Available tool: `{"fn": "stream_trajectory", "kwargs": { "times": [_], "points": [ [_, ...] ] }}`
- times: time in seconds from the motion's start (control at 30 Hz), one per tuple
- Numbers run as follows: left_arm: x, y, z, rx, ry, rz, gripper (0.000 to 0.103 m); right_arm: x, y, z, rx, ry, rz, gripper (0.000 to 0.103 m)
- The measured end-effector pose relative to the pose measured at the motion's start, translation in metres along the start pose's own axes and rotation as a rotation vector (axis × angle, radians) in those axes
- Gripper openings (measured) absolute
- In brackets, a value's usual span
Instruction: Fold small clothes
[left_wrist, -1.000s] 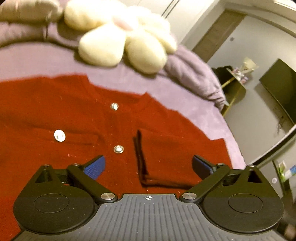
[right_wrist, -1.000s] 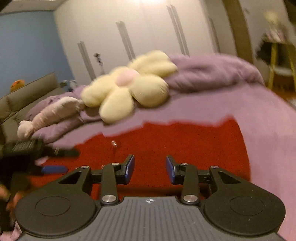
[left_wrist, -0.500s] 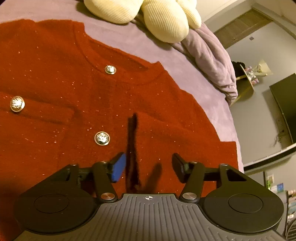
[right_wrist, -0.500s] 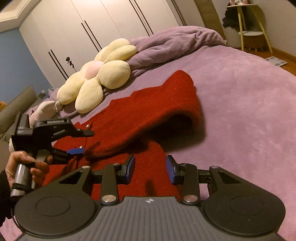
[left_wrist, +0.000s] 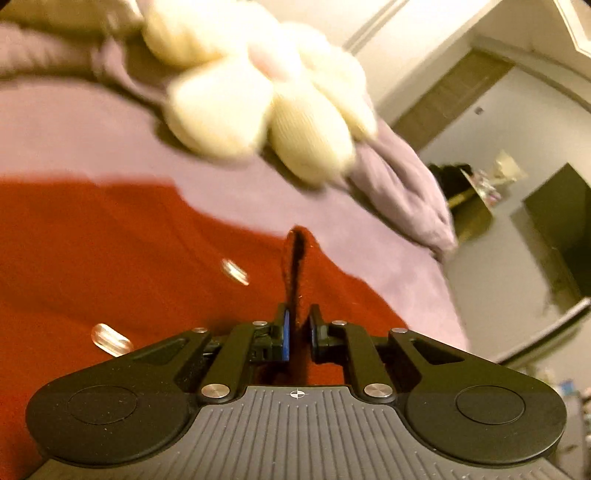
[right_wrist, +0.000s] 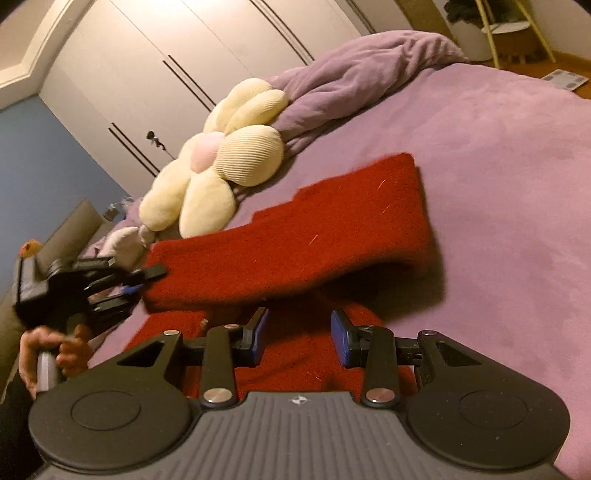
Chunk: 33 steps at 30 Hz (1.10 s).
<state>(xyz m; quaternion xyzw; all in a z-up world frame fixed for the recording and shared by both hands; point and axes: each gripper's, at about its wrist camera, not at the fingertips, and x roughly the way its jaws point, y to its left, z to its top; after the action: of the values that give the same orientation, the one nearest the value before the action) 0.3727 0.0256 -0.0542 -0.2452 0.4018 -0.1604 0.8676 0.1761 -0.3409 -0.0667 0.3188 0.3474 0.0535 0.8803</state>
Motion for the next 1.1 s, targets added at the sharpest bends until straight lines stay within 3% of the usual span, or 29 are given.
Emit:
{"fn": "stream_trajectory", "kwargs": {
  "times": [0.13, 0.2, 0.37, 0.43, 0.47, 0.5, 0.7, 0.8, 0.87, 1.03, 1.1],
  "points": [
    [-0.011, 0.05, 0.006, 0.054, -0.024, 0.202, 0.013, 0.027, 0.006, 0.009, 0.033, 0.045, 0.038, 0.037],
    [-0.006, 0.07, -0.001, 0.043, 0.006, 0.247, 0.023, 0.044, 0.005, 0.01, 0.073, 0.063, 0.021, 0.037],
    [0.005, 0.094, -0.016, -0.044, 0.029, 0.176, 0.056, 0.068, -0.009, 0.005, 0.204, 0.088, -0.036, 0.038],
    [0.011, 0.092, -0.015, -0.046, 0.029, 0.165, 0.051, 0.068, -0.016, 0.001, 0.259, 0.091, -0.035, 0.038],
    [0.013, 0.089, -0.013, -0.025, 0.029, 0.157, 0.019, 0.067, -0.018, -0.001, 0.277, 0.082, -0.029, 0.038],
    [0.013, 0.087, -0.013, -0.013, 0.03, 0.166, 0.011, 0.065, -0.019, -0.003, 0.292, 0.069, -0.022, 0.038],
    [-0.017, 0.081, 0.014, -0.029, -0.094, 0.126, 0.01, 0.077, -0.019, 0.003, 0.375, 0.022, -0.003, 0.037],
    [-0.04, 0.09, 0.025, -0.013, -0.158, 0.162, 0.01, 0.084, -0.017, 0.002, 0.402, 0.013, 0.01, 0.037],
    [-0.044, 0.099, 0.027, -0.005, -0.158, 0.197, 0.01, 0.089, -0.018, 0.0, 0.44, 0.004, 0.023, 0.037],
    [-0.028, 0.111, 0.015, -0.008, -0.1, 0.23, 0.01, 0.102, -0.027, -0.006, 0.564, -0.015, 0.053, 0.015],
    [-0.021, 0.109, 0.011, -0.005, -0.088, 0.222, 0.01, 0.104, -0.034, -0.006, 0.626, -0.019, 0.129, 0.009]
  ]
}}
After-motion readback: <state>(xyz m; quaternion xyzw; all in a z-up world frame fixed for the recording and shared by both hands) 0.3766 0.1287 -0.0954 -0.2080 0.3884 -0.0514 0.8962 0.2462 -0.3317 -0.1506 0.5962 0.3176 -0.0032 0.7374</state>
